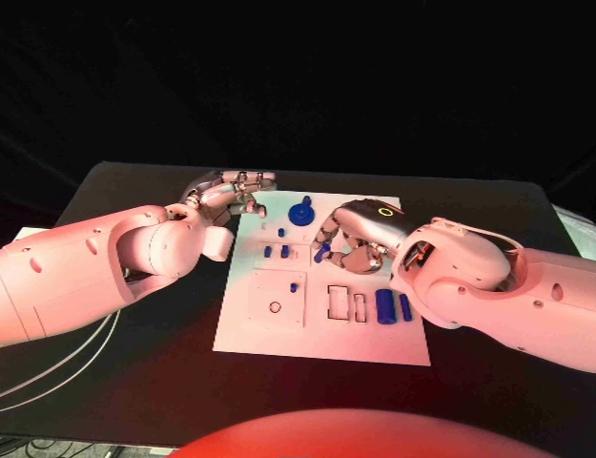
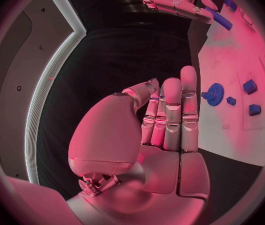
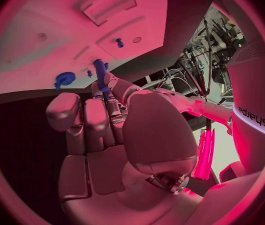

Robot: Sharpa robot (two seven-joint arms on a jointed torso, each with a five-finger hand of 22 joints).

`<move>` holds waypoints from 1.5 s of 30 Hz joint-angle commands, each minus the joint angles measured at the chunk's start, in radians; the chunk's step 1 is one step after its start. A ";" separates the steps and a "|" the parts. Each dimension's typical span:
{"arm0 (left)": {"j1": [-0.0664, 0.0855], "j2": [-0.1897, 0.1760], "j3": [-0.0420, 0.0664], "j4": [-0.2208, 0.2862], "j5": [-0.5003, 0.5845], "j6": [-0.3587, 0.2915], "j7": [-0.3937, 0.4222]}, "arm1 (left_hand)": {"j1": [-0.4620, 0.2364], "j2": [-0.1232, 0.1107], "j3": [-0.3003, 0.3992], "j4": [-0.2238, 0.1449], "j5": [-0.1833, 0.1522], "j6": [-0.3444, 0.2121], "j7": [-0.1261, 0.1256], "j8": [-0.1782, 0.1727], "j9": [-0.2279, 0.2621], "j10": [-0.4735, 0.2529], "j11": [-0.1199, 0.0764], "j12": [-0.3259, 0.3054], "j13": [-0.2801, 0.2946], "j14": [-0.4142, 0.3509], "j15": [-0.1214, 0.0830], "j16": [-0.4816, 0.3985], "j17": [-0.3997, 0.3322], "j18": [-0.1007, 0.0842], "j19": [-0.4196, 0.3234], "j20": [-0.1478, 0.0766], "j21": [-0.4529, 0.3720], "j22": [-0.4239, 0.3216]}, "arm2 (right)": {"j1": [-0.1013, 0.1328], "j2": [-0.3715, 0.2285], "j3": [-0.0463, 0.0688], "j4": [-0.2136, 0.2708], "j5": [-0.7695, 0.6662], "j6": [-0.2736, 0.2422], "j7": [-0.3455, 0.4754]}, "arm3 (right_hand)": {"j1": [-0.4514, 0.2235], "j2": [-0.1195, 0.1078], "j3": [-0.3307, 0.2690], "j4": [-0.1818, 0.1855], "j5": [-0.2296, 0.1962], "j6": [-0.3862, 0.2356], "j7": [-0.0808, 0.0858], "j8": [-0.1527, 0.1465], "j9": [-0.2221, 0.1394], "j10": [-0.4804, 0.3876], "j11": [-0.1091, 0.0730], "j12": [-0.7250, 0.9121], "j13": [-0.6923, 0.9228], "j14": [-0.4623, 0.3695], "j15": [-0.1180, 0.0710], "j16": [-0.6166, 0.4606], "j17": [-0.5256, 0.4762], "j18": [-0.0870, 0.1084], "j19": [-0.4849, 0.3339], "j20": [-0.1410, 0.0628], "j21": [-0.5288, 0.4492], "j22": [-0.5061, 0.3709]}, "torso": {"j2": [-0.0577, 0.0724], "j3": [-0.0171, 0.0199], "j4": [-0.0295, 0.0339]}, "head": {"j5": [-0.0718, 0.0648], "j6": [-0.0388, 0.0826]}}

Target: Assemble the parts on the task board

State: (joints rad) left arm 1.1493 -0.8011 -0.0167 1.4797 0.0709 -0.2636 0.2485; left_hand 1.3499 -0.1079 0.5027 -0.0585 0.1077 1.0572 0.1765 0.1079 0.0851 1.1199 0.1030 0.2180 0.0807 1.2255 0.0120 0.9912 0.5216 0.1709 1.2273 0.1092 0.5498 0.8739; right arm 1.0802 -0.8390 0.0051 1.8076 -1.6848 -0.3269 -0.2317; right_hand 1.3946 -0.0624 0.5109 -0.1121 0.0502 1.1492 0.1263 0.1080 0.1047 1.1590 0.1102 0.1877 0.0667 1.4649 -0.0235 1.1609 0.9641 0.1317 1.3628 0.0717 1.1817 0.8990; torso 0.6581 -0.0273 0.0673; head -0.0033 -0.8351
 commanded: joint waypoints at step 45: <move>0.000 0.014 0.001 -0.001 -0.010 0.027 0.005 | 0.002 0.007 -0.006 0.000 0.002 -0.003 0.001 0.007 -0.002 -0.009 -0.001 0.005 -0.001 -0.007 0.001 -0.006 -0.002 0.011 -0.006 0.001 -0.006 -0.001 | -0.099 0.209 -0.025 -0.114 0.002 0.113 0.065 | 0.018 0.014 0.021 -0.006 0.012 0.000 0.008 0.001 0.000 0.054 -0.050 0.007 0.014 0.019 -0.004 0.002 -0.004 -0.011 0.002 0.001 0.002 -0.003 | 0.001 0.0001 -0.0005 | 0.055 -0.031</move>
State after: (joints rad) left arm 1.1490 -0.7897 -0.0165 1.4780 0.0659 -0.2565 0.2481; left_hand 1.3498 -0.1079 0.5027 -0.0585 0.1077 1.0573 0.1765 0.1079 0.0851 1.1184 0.1015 0.2180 0.0807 1.2264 0.0128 0.9912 0.5211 0.1709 1.2273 0.1092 0.5498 0.8742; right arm 0.9835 -0.6316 -0.0184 1.6945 -1.6676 -0.2367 -0.1733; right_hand 1.3958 -0.0636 0.5238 -0.1176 0.0595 1.1492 0.1263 0.1080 0.1043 1.1585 0.1101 0.1877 0.0667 1.4648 -0.0235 1.1608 0.9609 0.1317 1.3627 0.0718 1.1816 0.8971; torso 0.6590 -0.0269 0.0663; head 0.0510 -0.8654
